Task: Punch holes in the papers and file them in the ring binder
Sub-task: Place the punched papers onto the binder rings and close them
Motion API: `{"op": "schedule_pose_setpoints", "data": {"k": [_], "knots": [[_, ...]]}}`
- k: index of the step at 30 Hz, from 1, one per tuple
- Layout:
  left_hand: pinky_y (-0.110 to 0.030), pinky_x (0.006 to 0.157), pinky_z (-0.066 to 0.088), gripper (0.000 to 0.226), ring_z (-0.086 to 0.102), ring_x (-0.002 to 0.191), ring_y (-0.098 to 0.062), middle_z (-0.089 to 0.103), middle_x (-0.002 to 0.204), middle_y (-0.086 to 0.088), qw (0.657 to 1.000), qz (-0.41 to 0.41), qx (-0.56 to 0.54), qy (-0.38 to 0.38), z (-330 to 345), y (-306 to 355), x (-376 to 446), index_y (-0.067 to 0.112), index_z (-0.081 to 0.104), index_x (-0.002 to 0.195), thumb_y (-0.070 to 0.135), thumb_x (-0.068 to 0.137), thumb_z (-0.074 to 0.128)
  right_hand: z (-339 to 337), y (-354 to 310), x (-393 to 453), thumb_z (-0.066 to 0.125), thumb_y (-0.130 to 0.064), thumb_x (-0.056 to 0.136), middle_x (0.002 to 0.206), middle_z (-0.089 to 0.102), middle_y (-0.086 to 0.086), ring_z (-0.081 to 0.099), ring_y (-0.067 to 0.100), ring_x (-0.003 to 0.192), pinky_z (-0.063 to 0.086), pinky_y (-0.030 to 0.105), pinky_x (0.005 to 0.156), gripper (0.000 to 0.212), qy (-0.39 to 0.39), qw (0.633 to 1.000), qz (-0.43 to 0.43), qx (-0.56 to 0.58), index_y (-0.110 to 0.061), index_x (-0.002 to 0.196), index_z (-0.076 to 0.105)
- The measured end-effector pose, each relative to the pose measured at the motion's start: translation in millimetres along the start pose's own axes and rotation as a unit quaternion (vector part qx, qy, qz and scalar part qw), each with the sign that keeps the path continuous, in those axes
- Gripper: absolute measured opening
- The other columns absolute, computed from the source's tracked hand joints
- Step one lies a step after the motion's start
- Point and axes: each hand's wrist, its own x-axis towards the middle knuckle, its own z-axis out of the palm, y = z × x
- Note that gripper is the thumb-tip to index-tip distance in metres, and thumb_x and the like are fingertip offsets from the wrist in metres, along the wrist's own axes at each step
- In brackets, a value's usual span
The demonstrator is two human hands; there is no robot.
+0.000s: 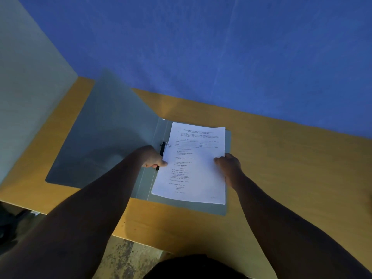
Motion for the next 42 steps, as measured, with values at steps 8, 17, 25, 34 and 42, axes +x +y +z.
{"op": "schedule_pose_setpoints", "data": {"k": [8,17,25,34,42], "knots": [[-0.033,0.095,0.051,0.040,0.073,0.090,-0.021,0.077,0.093,-0.006,0.997,0.016,0.068,0.030,1.0,2.3,-5.8,0.006,0.075,0.107,0.035,0.080,0.080,-2.3,1.9,-7.9,0.072,-0.014,0.078,0.103,0.071,0.004,0.069,0.029,0.092,0.057,0.048,0.087,0.022,-0.034,0.999,-0.006,0.021,-0.017,0.099,0.066],[-0.035,0.092,0.054,0.052,0.071,0.094,-0.021,0.075,0.109,-0.006,0.991,0.027,0.121,0.056,4.8,3.2,-6.3,0.010,0.072,0.116,0.035,0.073,0.086,-3.1,1.8,-12.8,0.071,-0.012,0.080,0.103,0.071,0.004,0.069,0.029,0.092,0.057,0.048,0.087,0.020,-0.030,0.999,-0.011,0.014,-0.016,0.099,0.065],[-0.034,0.094,0.054,0.041,0.071,0.096,-0.020,0.073,0.111,-0.006,0.986,0.051,0.152,0.051,4.2,3.5,-9.6,0.010,0.071,0.119,0.032,0.085,0.076,-3.9,2.3,-16.6,0.070,-0.012,0.081,0.102,0.070,0.004,0.069,0.028,0.092,0.057,0.047,0.087,0.017,-0.031,0.999,-0.013,0.012,-0.019,0.096,0.064],[-0.030,0.098,0.047,0.039,0.063,0.115,-0.023,0.067,0.128,-0.006,0.982,0.073,0.171,0.044,3.8,6.5,-14.0,0.010,0.066,0.128,0.024,0.092,0.069,-5.5,1.1,-18.6,0.069,-0.013,0.081,0.102,0.070,0.002,0.068,0.027,0.092,0.057,0.048,0.087,0.016,-0.034,0.999,-0.022,-0.003,-0.022,0.091,0.062],[-0.022,0.075,0.053,0.038,0.066,0.108,-0.022,0.067,0.123,-0.009,0.981,0.066,0.181,0.034,1.8,10.9,-10.8,0.006,0.065,0.126,0.016,0.089,0.069,-5.1,-0.1,-17.6,0.070,-0.013,0.080,0.103,0.070,0.002,0.068,0.026,0.092,0.057,0.045,0.087,0.019,-0.039,0.999,-0.019,-0.002,-0.021,0.097,0.064]]}}
